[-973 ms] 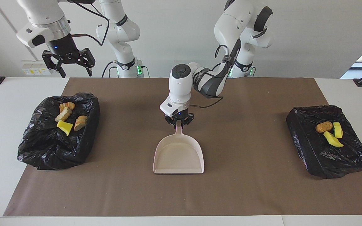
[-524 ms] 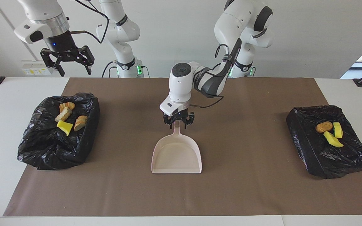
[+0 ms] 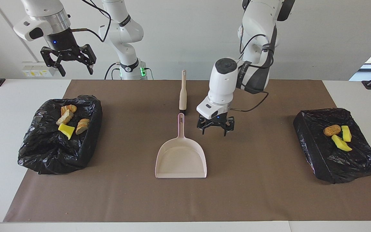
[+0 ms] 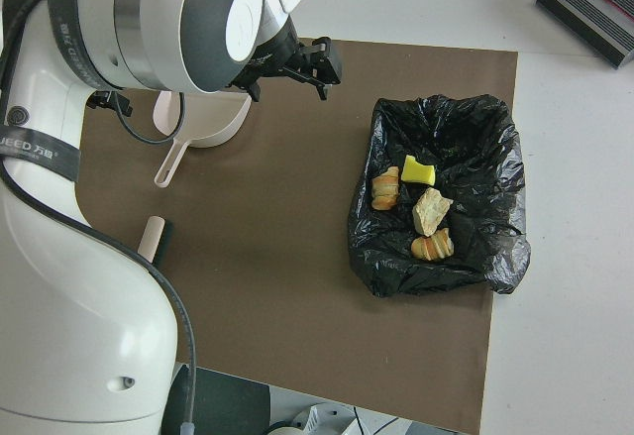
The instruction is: Sweep and dump trash in bin
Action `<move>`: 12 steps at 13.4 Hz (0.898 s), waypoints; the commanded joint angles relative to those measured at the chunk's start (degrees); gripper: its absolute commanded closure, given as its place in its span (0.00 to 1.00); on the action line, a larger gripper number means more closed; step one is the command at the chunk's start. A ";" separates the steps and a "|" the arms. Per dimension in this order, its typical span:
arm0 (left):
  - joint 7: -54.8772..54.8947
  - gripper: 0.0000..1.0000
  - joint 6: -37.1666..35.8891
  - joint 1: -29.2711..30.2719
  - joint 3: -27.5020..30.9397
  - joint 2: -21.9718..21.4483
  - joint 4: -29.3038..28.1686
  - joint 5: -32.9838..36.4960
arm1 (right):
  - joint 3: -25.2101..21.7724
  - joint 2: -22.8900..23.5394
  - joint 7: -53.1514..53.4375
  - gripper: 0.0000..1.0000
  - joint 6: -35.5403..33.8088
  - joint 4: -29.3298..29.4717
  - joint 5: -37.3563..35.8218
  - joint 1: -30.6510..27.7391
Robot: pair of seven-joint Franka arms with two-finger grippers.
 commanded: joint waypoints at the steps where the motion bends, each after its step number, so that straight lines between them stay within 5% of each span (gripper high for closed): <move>1: 7.76 0.00 -5.76 5.54 -0.64 -10.66 -6.60 0.56 | 0.35 -1.09 -1.42 0.00 0.69 -1.37 0.88 -0.74; 6: 14.38 0.00 -14.38 11.71 0.06 -17.97 -4.24 -0.14 | 0.44 -1.18 -1.33 0.00 0.77 -1.54 0.79 -0.66; 12: 23.07 0.00 -30.12 21.11 0.24 -17.54 9.92 -6.47 | 0.44 -1.18 -1.33 0.00 0.77 -1.54 0.79 -0.66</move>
